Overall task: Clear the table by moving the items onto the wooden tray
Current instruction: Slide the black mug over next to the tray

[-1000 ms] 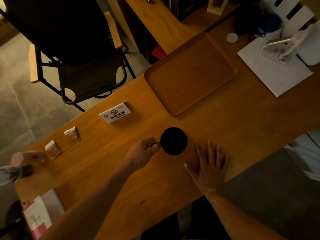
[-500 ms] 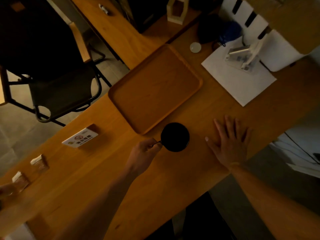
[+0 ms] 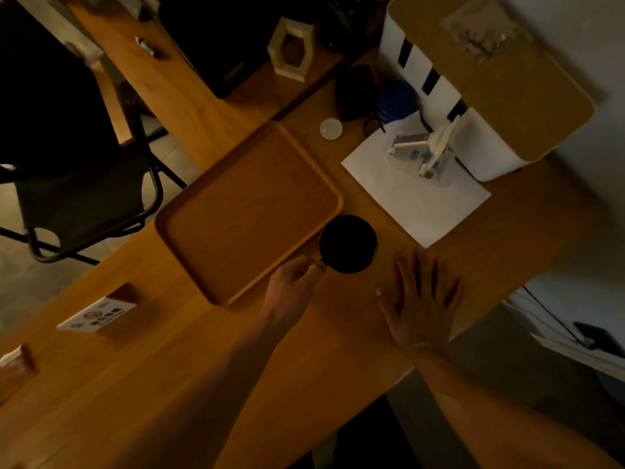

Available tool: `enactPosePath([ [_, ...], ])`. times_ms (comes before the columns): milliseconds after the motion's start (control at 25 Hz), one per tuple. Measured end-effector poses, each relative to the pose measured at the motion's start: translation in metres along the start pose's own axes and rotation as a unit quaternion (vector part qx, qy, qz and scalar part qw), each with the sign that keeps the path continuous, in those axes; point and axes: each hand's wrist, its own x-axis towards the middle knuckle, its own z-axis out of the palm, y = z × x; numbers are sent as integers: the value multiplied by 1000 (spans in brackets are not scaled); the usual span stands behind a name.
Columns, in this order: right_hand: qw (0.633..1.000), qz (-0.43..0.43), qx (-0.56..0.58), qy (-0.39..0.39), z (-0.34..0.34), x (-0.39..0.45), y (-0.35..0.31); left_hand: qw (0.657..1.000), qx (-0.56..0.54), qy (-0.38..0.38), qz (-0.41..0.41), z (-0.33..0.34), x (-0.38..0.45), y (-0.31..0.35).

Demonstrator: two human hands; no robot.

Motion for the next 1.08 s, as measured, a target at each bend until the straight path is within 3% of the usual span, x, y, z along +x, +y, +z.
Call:
enactPosePath([
  [1080,1000,-11,-12,13,3,0,0,999,-2,37,-2,24,9,-5],
])
